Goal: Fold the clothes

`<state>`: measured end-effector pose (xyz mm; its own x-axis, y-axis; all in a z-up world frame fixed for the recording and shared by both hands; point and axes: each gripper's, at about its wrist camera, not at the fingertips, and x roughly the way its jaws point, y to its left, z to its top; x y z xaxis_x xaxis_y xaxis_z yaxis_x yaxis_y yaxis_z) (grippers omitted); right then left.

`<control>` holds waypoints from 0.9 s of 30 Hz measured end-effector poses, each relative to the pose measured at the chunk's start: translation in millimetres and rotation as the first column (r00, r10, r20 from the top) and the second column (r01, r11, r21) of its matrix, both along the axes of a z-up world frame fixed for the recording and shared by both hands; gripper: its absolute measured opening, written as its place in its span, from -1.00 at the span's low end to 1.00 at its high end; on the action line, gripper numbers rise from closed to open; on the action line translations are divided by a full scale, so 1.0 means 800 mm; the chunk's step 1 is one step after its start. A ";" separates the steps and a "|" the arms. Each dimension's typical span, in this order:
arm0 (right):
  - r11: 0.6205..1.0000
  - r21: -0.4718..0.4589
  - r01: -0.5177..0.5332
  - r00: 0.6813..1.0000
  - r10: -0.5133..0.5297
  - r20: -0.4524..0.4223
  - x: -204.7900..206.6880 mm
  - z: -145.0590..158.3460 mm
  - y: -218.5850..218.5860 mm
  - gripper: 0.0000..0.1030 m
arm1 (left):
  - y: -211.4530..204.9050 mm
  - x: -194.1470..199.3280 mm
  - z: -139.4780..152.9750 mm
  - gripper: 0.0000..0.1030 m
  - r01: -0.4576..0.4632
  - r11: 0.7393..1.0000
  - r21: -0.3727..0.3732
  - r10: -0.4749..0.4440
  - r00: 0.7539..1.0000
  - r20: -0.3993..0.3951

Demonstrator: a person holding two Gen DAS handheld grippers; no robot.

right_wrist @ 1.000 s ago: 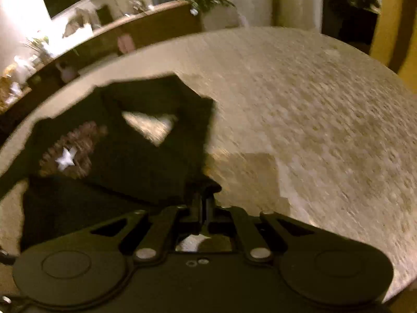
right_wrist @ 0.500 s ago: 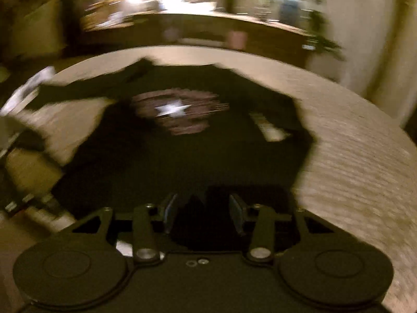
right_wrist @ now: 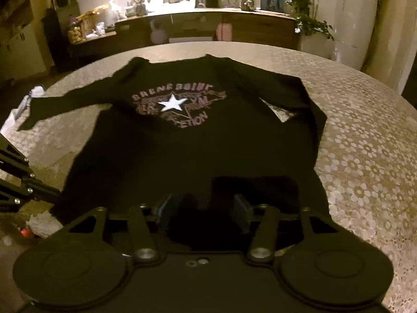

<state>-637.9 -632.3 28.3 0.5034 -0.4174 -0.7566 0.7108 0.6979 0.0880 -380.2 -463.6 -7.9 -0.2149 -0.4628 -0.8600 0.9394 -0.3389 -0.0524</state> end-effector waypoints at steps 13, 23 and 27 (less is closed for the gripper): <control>0.875 -0.043 -0.482 0.869 0.472 -0.148 0.109 -0.011 0.085 1.00 | 0.008 -0.012 0.016 -0.22 0.028 0.999 -0.044 -0.031 0.998 -0.054; 0.858 -0.019 -0.513 0.841 0.498 -0.212 0.125 -0.028 0.088 1.00 | 0.012 -0.026 0.015 0.32 0.065 0.991 -0.115 -0.070 0.997 -0.045; 0.870 -0.043 -0.491 0.862 0.478 -0.169 0.120 -0.016 0.078 1.00 | 0.010 -0.032 0.015 0.32 0.066 0.987 -0.147 -0.073 0.996 -0.046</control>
